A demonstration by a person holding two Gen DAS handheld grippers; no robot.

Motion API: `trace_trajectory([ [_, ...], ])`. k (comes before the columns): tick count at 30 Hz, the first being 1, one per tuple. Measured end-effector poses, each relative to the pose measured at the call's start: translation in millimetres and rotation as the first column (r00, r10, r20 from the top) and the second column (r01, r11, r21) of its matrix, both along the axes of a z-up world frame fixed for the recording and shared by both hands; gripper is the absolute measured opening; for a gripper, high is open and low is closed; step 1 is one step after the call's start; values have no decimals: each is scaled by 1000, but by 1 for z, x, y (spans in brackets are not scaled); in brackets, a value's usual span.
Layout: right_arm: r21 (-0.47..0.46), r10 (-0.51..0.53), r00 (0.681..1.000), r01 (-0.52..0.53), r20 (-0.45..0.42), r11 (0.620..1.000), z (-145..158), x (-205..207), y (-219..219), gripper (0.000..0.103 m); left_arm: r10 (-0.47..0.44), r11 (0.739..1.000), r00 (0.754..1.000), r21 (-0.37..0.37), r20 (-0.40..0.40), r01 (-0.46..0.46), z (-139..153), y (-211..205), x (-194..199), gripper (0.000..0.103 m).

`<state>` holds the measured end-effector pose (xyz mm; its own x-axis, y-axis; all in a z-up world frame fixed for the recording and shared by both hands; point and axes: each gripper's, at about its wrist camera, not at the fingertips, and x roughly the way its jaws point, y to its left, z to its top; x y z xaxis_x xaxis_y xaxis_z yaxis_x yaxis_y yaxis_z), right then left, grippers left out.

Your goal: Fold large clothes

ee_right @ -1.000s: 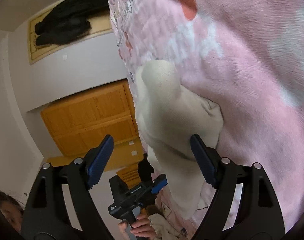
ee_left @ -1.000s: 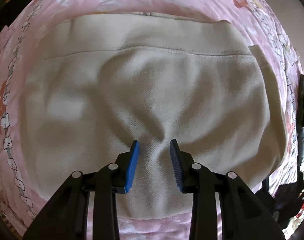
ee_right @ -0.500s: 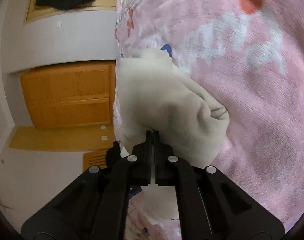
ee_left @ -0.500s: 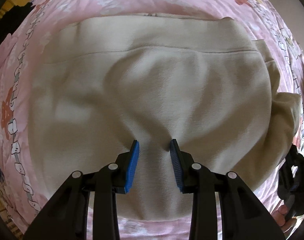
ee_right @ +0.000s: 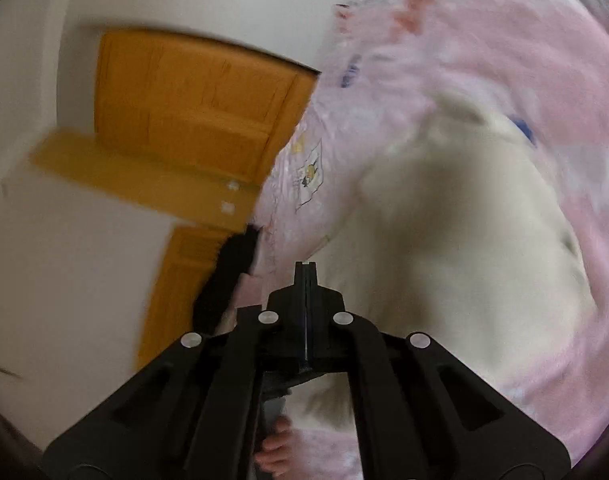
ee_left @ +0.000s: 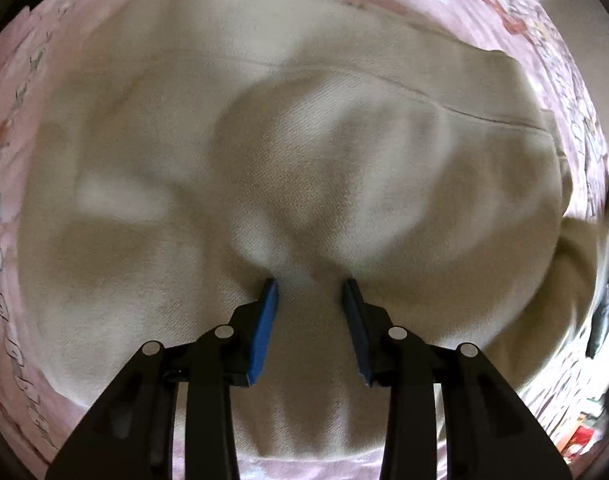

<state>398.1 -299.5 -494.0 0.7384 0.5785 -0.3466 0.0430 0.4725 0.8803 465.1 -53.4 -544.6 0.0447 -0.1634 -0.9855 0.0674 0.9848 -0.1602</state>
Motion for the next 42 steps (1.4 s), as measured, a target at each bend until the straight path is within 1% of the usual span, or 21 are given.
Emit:
trace_trajectory([
  [3, 43, -28, 997, 31, -66, 999, -4, 2, 4, 0, -10, 1000, 1000, -2, 13, 10, 10, 3, -4, 34],
  [6, 61, -121, 974, 135, -192, 989, -24, -9, -22, 1, 10, 999, 1000, -32, -19, -11, 8, 14, -7, 34],
  [8, 82, -162, 946, 192, -282, 978, -38, -20, -44, 15, 11, 999, 1000, -47, -29, -13, 5, 19, -8, 34],
  [10, 96, -209, 919, 254, -333, 962, -52, -32, -71, 71, 4, 999, 1000, -46, -29, -5, 4, 18, -8, 34],
  [12, 109, -236, 910, 288, -341, 951, -61, -46, -87, 72, -9, 999, 1000, -31, -24, 8, 3, 15, -11, 34],
  [17, 135, -207, 905, 274, -372, 952, -73, -76, -97, 72, -30, 999, 999, 16, -17, 30, -1, 2, -10, 35],
  [20, 78, -217, 885, 271, -413, 959, -75, -79, -100, 74, -55, 998, 998, 38, -23, 56, 0, -4, -8, 35],
  [22, 48, -210, 886, 252, -414, 967, -77, -74, -108, 78, -71, 996, 997, 52, -33, 73, -1, -9, -3, 37],
  [25, 27, -120, 898, 146, -423, 989, -87, -48, -115, 78, -93, 993, 994, 70, -51, 96, -5, -22, 6, 40],
  [27, 39, 21, 899, -4, -438, 999, -99, -13, -112, 78, -103, 991, 993, 82, -58, 108, -12, -36, 21, 44],
  [28, 28, 75, 889, -70, -451, 997, -106, 2, -110, 78, -104, 990, 993, 88, -58, 109, -13, -38, 22, 45],
  [29, 39, 129, 882, -124, -454, 991, -115, 15, -107, 78, -104, 989, 993, 98, -56, 109, -14, -39, 25, 50],
  [30, 72, 174, 875, -158, -452, 985, -125, 25, -106, 78, -101, 988, 994, 116, -51, 106, -15, -39, 27, 58],
  [31, 112, 214, 868, -183, -449, 977, -138, 33, -104, 78, -96, 986, 994, 133, -47, 101, -17, -45, 33, 62],
  [32, 129, 232, 868, -194, -440, 972, -145, 37, -102, 79, -87, 985, 995, 148, -46, 93, -19, -45, 35, 73],
  [33, 131, 250, 871, -215, -423, 968, -150, 40, -98, 81, -67, 986, 997, 150, -48, 73, -21, -42, 37, 79],
  [35, 101, 259, 880, -239, -398, 966, -153, 43, -92, 86, -23, 995, 997, 96, -73, 30, -26, -34, 43, 81],
  [36, 104, 269, 888, -248, -373, 963, -154, 44, -89, 95, -6, 997, 996, 73, -86, 12, -28, -31, 46, 82],
  [37, 85, 277, 889, -264, -363, 961, -153, 45, -85, 98, 0, 998, 996, 61, -91, 5, -29, -29, 47, 83],
  [41, 17, 277, 888, -291, -368, 957, -149, 48, -78, 97, -12, 998, 996, 64, -89, 17, -32, -36, 54, 84],
  [42, -30, 272, 886, -305, -375, 952, -145, 47, -76, 90, -8, 998, 996, 61, -90, 14, -27, -28, 48, 85],
])
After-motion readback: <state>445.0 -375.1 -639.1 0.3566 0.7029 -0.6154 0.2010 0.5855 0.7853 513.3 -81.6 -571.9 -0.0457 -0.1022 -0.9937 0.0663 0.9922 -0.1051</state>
